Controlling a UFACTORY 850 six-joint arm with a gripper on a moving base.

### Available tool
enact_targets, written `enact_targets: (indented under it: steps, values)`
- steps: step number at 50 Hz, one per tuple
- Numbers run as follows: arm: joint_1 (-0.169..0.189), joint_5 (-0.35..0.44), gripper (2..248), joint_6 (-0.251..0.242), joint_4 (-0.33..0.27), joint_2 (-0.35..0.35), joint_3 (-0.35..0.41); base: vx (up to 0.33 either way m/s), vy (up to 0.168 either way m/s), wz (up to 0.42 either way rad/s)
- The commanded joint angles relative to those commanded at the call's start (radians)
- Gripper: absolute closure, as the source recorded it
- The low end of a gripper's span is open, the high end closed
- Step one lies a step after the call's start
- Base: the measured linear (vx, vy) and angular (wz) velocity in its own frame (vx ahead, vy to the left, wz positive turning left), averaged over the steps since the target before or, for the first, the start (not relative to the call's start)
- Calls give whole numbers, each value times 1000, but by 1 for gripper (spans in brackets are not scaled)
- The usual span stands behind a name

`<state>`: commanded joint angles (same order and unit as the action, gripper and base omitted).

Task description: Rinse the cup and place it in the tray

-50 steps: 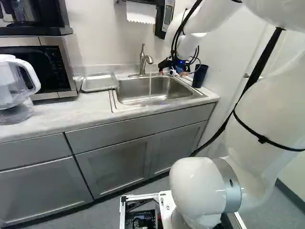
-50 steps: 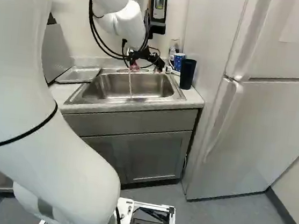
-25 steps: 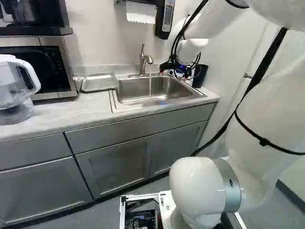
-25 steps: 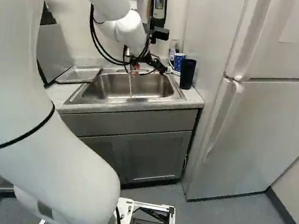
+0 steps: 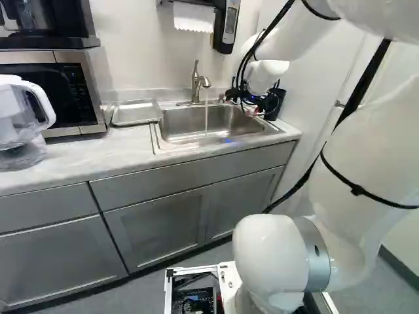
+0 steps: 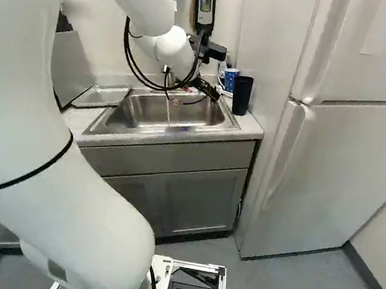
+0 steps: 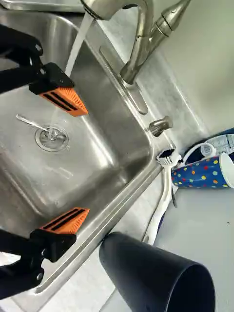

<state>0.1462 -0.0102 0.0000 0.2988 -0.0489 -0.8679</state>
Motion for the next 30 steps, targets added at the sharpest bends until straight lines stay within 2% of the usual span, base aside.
enact_targets:
  steps: [13, 30]
  values:
    - [0, 61, 3, 0, 58, 26, 4, 0, 0, 0]
    - [0, 147, 3, 0, 119, 25, 6, 0, 0, 0]
